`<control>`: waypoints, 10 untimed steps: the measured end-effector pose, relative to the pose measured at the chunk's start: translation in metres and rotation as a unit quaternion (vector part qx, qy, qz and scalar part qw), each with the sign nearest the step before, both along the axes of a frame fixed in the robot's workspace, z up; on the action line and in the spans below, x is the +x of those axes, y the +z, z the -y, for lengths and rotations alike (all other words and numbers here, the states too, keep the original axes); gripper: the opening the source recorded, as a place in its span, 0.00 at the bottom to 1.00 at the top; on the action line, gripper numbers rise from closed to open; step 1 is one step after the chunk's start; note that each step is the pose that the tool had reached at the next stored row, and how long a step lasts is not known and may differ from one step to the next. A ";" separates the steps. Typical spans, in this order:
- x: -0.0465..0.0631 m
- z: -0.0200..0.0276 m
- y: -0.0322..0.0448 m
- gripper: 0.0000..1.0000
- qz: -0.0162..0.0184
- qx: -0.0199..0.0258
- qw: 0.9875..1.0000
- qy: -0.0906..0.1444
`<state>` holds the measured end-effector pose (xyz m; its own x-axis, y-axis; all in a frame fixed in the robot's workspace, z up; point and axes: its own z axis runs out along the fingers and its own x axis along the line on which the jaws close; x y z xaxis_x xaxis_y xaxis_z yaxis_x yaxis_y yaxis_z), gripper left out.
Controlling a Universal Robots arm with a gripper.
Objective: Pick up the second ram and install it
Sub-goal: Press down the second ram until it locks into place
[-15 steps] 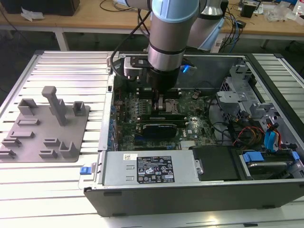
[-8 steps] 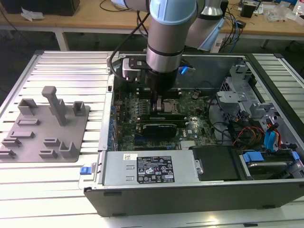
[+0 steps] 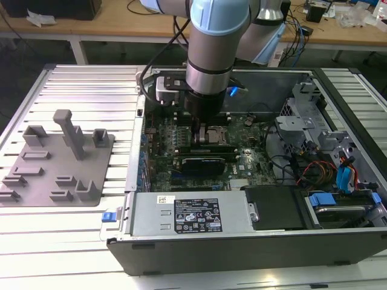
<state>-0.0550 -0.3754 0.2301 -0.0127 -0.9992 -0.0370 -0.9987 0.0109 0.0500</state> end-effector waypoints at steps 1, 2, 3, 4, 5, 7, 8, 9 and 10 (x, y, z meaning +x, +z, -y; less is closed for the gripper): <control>0.000 0.0000 0.0000 0.08 0.000 0.000 1.000 0.000; 0.000 0.0000 -0.0002 0.08 0.000 0.000 1.000 0.000; 0.000 -0.0001 -0.0012 0.08 0.000 0.000 1.000 0.000; 0.000 0.0000 -0.0016 0.08 0.000 0.000 1.000 0.000; 0.000 -0.0001 -0.0016 0.08 0.000 0.000 1.000 0.000; 0.000 0.0000 -0.0023 0.08 0.000 0.000 1.000 0.000; 0.000 0.0000 -0.0023 0.08 0.000 0.000 1.000 0.000; 0.000 -0.0002 -0.0015 0.08 0.000 0.001 1.000 0.000; 0.000 -0.0003 0.0019 0.08 0.001 0.001 1.000 0.000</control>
